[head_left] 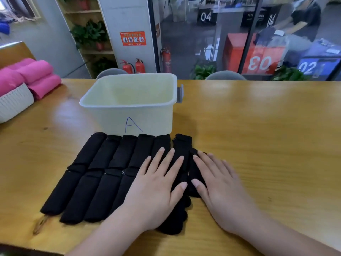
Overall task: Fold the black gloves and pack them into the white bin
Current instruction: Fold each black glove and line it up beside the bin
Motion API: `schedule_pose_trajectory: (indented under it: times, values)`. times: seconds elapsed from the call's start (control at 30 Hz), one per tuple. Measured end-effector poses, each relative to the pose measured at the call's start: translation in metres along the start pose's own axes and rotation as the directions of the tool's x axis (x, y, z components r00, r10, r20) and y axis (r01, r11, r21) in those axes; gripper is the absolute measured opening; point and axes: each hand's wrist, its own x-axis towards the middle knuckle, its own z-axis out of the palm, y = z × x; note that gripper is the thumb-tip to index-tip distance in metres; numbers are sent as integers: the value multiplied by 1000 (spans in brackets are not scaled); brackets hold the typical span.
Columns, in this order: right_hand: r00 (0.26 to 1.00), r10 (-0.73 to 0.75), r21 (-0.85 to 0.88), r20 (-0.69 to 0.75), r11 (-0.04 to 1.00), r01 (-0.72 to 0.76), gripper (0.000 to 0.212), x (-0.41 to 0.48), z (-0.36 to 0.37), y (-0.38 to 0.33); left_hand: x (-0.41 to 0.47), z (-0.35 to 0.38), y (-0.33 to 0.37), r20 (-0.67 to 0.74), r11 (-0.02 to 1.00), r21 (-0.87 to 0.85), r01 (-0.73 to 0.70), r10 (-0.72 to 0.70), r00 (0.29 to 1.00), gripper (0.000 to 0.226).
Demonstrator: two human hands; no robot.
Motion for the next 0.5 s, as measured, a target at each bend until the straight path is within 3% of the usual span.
schedule_pose_trajectory:
  times: [0.2, 0.3, 0.5]
  values:
    - [995, 28, 1, 100, 1000, -28, 68, 1, -16, -4, 2, -11, 3, 100, 999, -23, 48, -45, 994, 70]
    - [984, 28, 100, 179, 994, -46, 69, 3, -32, -3, 5, -30, 4, 185, 998, -11, 67, -64, 981, 72]
    - [967, 48, 187, 252, 977, -97, 72, 38, -113, -16, 20, -106, -16, 210, 983, -93, 158, -136, 968, 69]
